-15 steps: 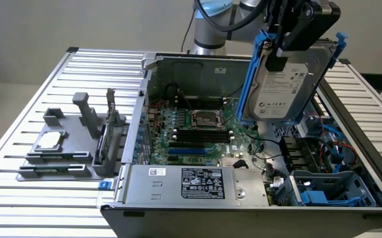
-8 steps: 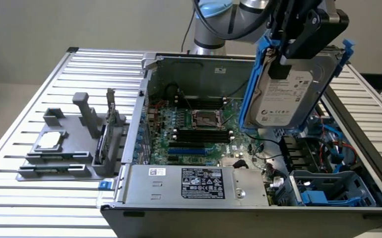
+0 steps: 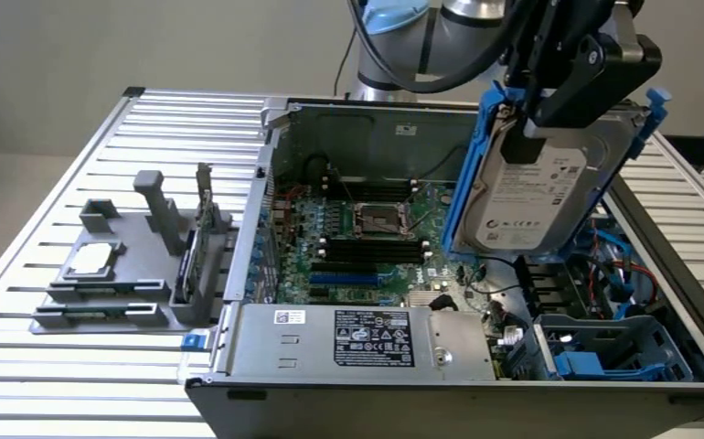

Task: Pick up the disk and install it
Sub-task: 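Pick up the disk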

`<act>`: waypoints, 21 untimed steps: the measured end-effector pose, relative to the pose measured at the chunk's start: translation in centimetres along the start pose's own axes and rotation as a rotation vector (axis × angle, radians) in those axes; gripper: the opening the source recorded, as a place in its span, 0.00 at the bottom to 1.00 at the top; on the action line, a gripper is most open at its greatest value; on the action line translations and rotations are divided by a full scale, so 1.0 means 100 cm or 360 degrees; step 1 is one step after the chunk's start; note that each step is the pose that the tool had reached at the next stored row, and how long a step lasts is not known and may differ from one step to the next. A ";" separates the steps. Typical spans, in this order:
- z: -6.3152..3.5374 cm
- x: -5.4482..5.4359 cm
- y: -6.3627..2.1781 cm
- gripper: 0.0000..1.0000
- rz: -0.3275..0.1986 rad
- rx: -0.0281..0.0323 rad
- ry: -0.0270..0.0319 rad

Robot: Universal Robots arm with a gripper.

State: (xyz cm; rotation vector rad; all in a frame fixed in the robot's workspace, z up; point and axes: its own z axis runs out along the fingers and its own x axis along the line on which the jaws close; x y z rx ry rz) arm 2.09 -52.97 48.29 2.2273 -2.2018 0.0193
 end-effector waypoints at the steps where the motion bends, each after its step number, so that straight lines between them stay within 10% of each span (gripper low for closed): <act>1: 0.0001 0.002 0.0000 0.32 0.0003 -0.00001 0.00001; 21: 0.0073 0.045 -0.0214 0.32 0.0008 0.00000 -0.00084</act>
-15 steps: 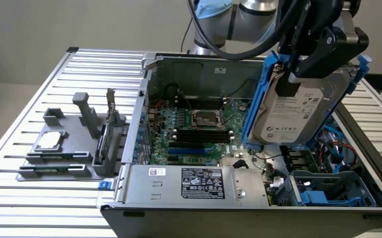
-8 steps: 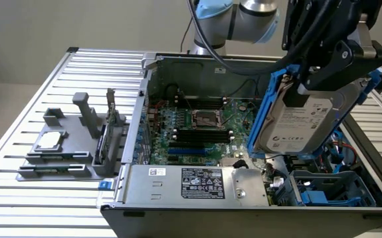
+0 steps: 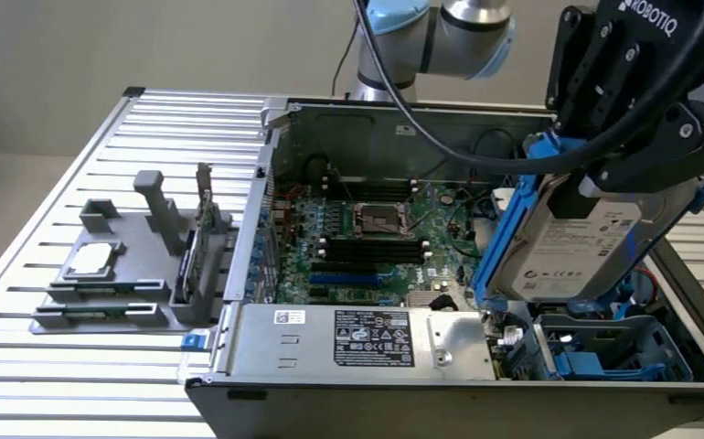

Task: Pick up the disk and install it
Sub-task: 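Pick up the disk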

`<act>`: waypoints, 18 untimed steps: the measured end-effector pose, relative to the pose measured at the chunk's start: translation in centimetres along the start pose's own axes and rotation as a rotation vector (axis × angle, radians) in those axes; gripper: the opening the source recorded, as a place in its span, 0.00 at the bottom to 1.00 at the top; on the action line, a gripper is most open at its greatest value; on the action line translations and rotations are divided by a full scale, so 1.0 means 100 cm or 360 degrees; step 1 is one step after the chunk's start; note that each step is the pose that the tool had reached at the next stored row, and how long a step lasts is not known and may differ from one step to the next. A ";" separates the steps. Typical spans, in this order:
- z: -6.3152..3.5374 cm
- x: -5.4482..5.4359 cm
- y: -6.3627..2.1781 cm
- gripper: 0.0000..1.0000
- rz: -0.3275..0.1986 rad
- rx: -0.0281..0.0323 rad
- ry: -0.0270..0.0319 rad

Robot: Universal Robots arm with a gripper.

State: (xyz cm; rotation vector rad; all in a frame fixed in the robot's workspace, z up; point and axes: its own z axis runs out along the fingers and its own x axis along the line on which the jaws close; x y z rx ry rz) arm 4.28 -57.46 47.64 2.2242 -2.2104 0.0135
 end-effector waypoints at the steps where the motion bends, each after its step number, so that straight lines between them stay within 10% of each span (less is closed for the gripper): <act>1: 0.0005 0.002 -0.0019 0.32 0.0000 0.00000 -0.00013; 10: 0.0068 0.010 -0.0284 0.32 0.0000 -0.00040 -0.00239; 18: 0.0129 0.011 -0.0627 0.32 0.0000 -0.00310 -0.00319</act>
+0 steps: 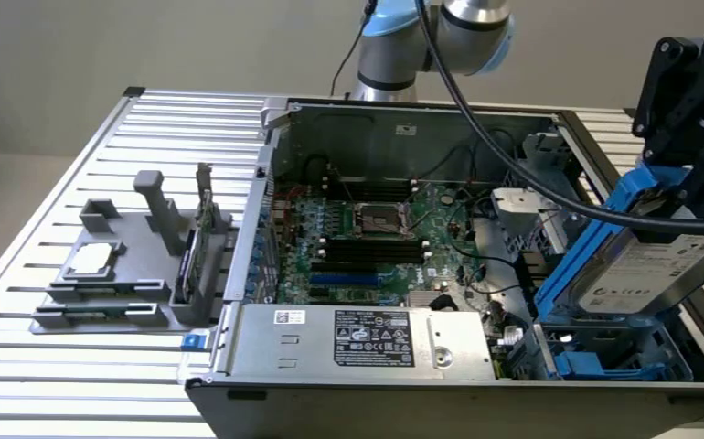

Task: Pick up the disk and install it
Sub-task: 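Pick up the disk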

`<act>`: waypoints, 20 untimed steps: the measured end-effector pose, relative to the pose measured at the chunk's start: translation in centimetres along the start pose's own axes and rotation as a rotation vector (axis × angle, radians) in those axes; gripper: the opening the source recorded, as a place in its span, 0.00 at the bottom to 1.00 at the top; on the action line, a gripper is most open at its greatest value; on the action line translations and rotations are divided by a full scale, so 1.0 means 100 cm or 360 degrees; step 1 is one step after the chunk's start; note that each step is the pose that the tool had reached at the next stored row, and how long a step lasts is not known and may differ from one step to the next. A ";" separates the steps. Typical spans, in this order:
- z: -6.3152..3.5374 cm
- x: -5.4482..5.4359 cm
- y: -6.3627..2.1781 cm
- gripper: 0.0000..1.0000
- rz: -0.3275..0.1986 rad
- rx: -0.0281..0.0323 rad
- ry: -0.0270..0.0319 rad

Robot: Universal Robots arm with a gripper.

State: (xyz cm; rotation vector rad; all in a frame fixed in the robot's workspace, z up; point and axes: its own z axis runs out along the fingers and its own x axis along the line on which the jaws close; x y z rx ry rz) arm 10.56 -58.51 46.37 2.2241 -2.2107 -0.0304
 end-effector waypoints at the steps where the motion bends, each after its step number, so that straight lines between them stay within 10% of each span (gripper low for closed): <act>1: 0.0007 0.001 -0.0022 0.32 0.0000 -0.00073 -0.00028; 10: 0.0055 0.012 -0.0171 0.32 0.0000 -0.00449 -0.00393; 20: 0.0072 0.013 -0.0177 0.32 -0.0001 -0.00456 -0.00420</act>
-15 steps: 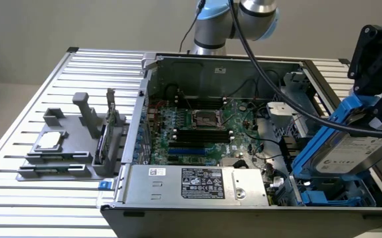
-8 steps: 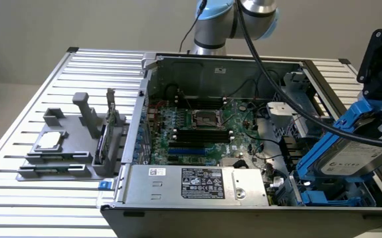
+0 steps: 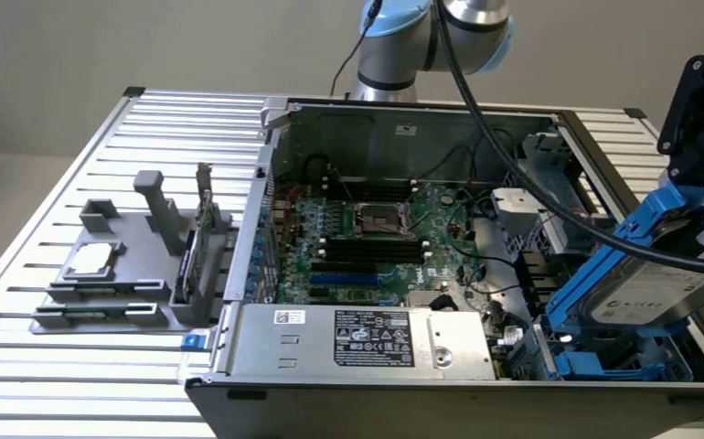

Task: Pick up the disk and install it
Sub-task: 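Pick up the disk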

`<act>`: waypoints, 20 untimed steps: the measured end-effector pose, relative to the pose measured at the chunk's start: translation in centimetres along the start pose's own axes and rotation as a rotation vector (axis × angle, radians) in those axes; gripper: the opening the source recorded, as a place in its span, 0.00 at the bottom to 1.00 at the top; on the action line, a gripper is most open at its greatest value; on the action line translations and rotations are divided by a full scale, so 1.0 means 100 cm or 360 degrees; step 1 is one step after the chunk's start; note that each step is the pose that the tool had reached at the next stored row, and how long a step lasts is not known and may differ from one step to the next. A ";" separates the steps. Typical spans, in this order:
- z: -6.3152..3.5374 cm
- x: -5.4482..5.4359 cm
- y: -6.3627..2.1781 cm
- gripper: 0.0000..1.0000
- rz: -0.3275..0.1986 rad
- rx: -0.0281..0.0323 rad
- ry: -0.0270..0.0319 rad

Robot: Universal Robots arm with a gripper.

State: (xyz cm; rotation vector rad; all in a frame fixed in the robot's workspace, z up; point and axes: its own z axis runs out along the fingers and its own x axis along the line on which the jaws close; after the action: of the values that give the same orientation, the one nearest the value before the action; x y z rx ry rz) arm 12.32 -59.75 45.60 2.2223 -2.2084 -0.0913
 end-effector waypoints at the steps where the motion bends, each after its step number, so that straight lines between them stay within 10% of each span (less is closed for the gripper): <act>1: 0.0007 0.001 -0.0001 0.32 0.0000 0.00000 -0.00008; 7: 0.0028 0.008 -0.0002 0.32 -0.0001 0.00000 -0.00125; 15: 0.0059 0.010 -0.0003 0.32 -0.0005 0.00118 -0.00528; 20: 0.0063 0.012 -0.0002 0.32 -0.0005 0.00142 -0.00547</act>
State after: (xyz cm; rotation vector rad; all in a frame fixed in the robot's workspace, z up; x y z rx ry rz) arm 12.31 -60.88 44.93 2.2459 -2.2267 -0.1208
